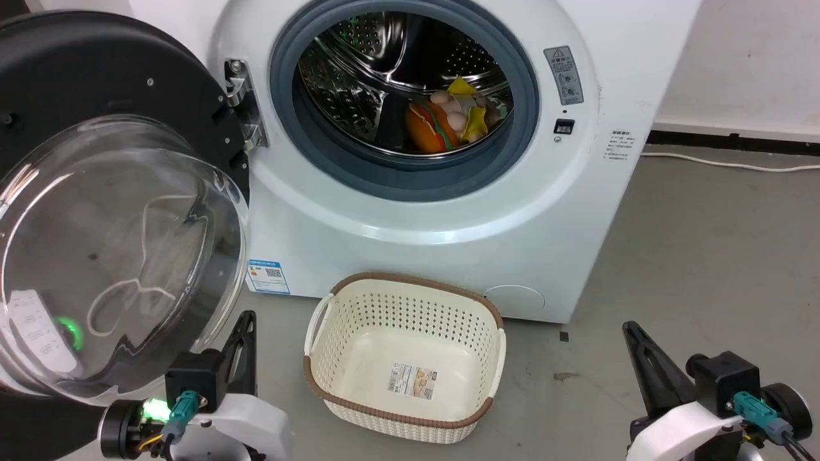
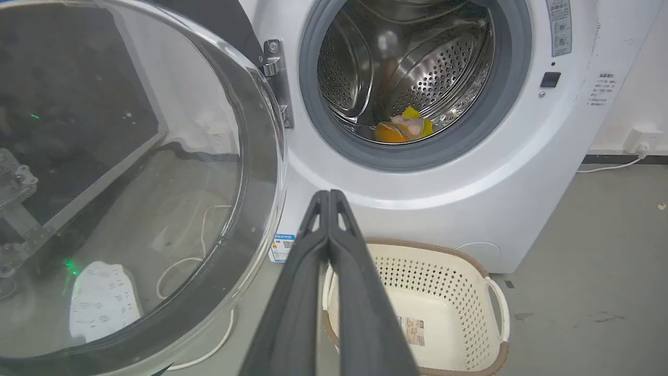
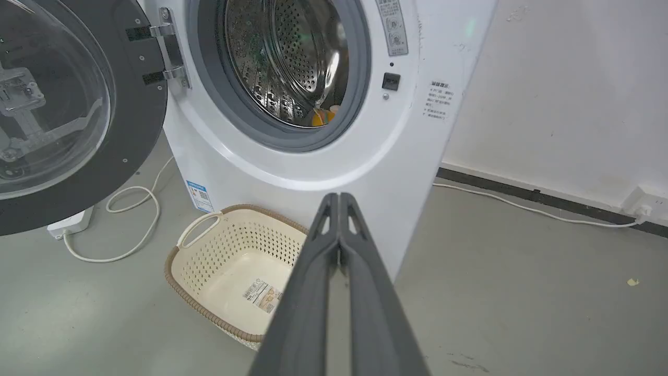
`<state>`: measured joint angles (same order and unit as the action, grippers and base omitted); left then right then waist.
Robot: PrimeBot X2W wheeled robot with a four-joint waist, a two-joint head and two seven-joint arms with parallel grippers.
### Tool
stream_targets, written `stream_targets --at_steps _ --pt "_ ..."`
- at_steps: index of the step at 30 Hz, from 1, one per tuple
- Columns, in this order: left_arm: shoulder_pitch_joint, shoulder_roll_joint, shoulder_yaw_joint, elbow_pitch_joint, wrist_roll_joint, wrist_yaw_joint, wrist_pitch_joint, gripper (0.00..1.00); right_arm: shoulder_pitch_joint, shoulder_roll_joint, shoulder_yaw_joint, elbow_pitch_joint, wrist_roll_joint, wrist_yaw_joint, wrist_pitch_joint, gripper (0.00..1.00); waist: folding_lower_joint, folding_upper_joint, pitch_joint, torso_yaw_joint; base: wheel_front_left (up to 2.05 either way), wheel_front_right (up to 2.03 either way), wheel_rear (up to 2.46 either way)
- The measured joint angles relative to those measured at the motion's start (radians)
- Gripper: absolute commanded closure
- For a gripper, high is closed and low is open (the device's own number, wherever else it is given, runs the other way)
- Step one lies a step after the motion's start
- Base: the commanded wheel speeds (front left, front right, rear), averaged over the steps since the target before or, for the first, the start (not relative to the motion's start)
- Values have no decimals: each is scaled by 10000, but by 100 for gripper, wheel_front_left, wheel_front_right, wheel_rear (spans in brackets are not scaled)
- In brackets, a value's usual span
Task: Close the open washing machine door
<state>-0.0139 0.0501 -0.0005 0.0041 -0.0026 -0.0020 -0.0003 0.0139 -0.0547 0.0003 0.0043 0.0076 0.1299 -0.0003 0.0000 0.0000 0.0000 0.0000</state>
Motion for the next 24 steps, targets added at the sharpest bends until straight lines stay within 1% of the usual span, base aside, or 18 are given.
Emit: stream_targets --at_steps 24 --pt "3 0 -6 0 0 0 0 100 -1 0 -4 0 0 0 0 100 0 0 0 0 0 0 0"
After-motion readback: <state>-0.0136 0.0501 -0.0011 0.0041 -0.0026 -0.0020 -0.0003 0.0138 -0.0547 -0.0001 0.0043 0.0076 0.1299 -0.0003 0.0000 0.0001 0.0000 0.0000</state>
